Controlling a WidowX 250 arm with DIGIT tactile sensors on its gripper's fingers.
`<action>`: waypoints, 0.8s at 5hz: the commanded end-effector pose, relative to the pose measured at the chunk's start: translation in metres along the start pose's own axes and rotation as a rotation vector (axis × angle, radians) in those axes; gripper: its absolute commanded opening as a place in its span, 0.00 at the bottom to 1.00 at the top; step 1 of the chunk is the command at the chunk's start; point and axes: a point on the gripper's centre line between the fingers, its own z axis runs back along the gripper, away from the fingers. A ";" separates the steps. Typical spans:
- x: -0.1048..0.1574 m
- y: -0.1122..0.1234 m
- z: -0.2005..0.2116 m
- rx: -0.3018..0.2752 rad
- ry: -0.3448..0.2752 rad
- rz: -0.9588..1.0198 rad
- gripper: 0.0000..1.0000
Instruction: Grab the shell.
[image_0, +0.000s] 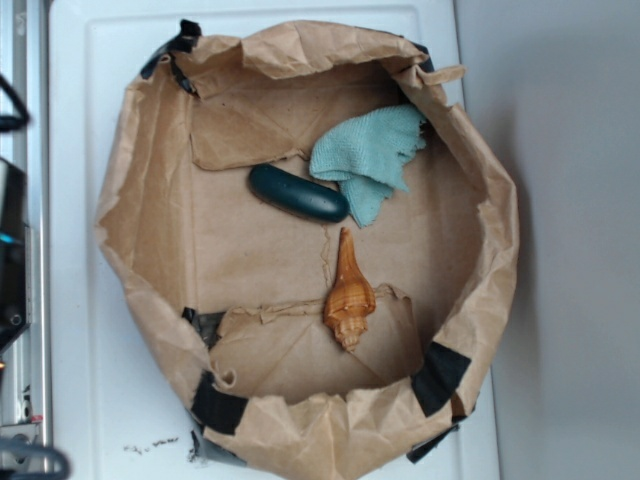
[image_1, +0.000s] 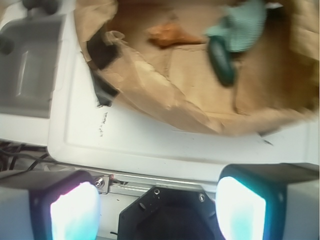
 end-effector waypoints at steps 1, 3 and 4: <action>0.046 -0.006 0.004 -0.023 0.042 -0.108 1.00; 0.048 -0.004 0.008 0.003 0.114 -0.105 1.00; 0.048 -0.004 0.008 0.003 0.114 -0.105 1.00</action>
